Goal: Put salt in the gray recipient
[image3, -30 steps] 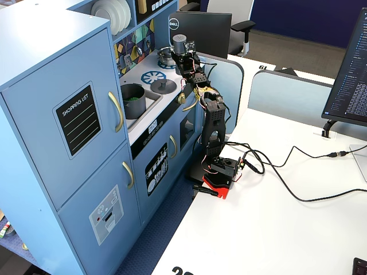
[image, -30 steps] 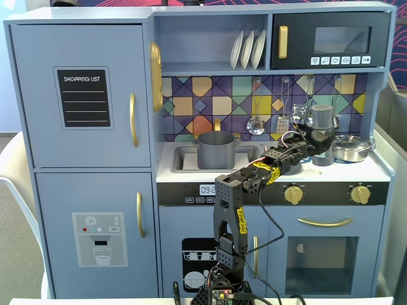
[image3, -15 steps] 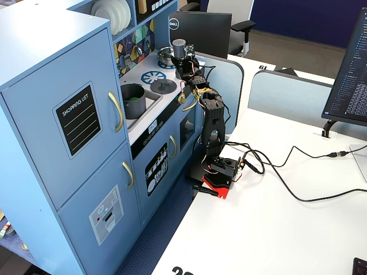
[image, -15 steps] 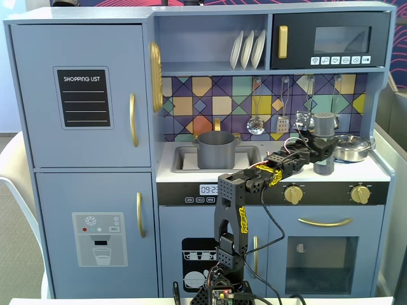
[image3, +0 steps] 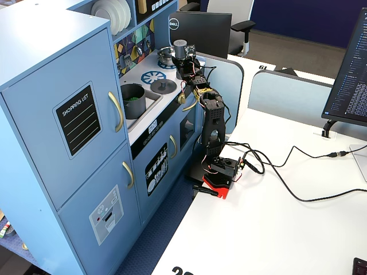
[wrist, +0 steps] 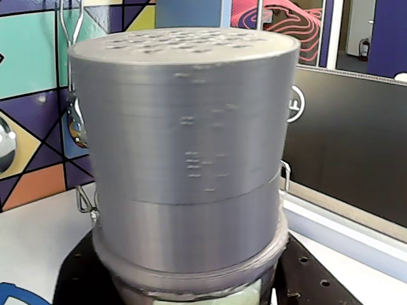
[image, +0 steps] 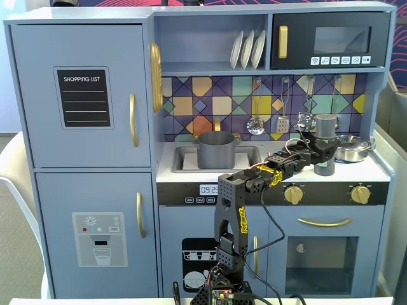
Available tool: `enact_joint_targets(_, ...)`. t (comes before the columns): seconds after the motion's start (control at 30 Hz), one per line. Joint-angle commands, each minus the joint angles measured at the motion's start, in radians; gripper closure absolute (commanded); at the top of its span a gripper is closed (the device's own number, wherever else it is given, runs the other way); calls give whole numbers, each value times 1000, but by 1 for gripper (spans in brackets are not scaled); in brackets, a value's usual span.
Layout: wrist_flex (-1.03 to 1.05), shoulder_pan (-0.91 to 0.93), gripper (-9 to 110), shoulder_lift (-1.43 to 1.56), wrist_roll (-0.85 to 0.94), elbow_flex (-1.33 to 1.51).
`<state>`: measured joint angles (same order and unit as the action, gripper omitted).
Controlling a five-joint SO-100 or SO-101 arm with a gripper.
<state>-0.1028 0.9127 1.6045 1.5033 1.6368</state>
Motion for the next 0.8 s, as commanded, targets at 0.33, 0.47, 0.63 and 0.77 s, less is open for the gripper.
enact_joint_targets(0.33,387,61,55,407,61,179)
enact_joint_targets(0.47,864,-25,83,805,92,334)
enact_joint_targets(0.63,1417,-347,101,1226,144,468)
enact_joint_targets(0.77,1671,-695,101,1419,201,621)
